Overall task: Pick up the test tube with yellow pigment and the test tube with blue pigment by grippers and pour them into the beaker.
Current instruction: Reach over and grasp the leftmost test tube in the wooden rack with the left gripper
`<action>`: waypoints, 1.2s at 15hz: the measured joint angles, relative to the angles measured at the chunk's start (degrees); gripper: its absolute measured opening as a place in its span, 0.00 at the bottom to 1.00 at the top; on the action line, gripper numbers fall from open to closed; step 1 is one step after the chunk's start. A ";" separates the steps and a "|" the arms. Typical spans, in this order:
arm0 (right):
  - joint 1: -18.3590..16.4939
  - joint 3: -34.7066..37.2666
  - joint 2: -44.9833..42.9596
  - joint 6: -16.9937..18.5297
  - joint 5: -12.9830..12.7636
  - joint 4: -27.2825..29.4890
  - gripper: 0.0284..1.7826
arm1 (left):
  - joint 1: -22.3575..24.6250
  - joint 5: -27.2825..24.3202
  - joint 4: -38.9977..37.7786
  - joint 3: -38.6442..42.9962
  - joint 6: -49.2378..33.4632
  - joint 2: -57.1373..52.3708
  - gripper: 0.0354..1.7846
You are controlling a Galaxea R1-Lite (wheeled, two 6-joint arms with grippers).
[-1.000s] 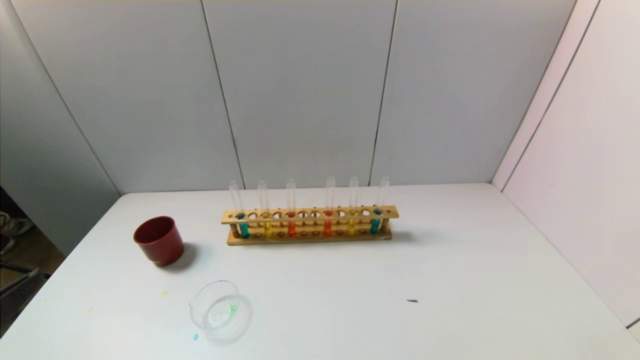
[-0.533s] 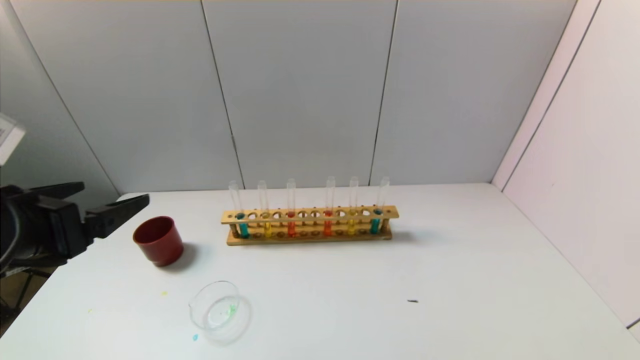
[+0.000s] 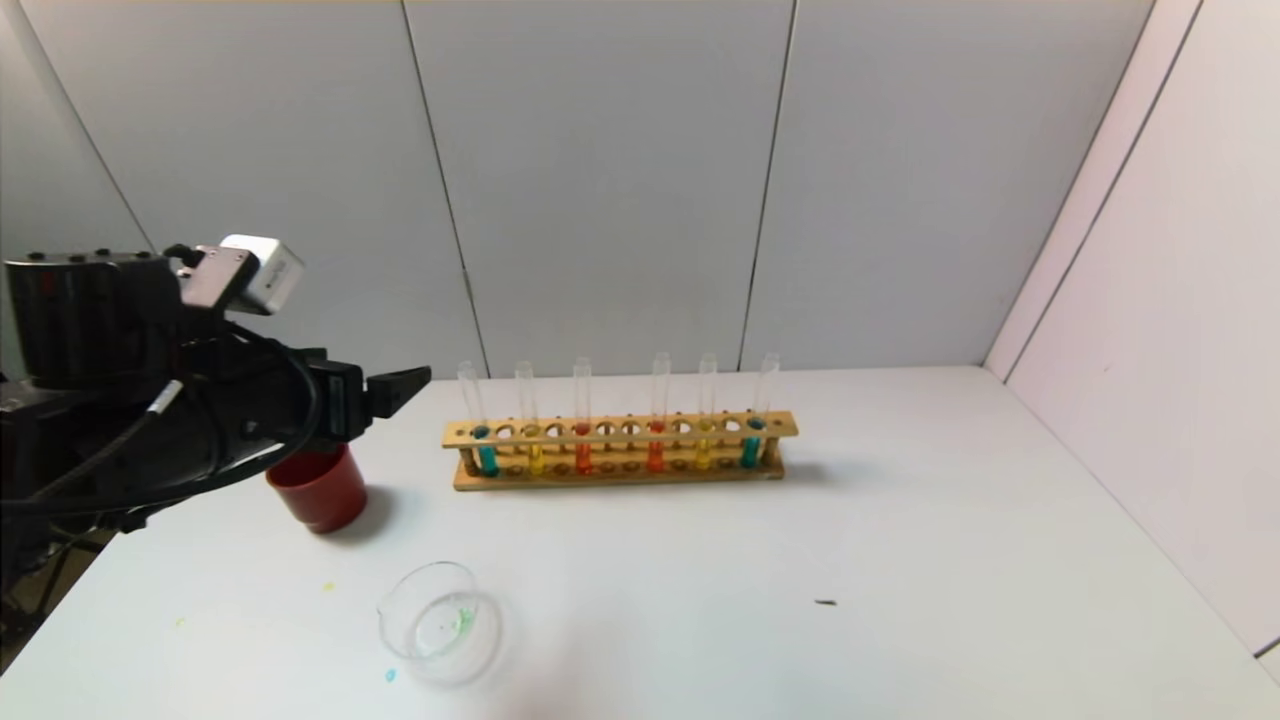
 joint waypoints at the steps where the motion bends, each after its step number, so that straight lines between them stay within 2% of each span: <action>1: 0.02 0.00 0.00 -0.02 -0.02 -0.02 0.98 | -0.10 0.45 -2.67 -0.23 -0.09 2.95 0.98; 4: 0.02 0.00 0.00 -0.02 -0.02 -0.02 0.98 | -0.22 1.80 -9.03 -1.33 -0.24 11.03 0.98; 8: 0.02 0.00 0.00 -0.02 0.00 -0.02 0.98 | -0.24 2.15 -13.78 -2.35 -0.24 18.21 0.98; 18: 0.02 0.00 0.00 -0.02 -0.02 -0.02 0.98 | -1.76 2.28 -14.67 -6.21 -2.05 25.31 0.98</action>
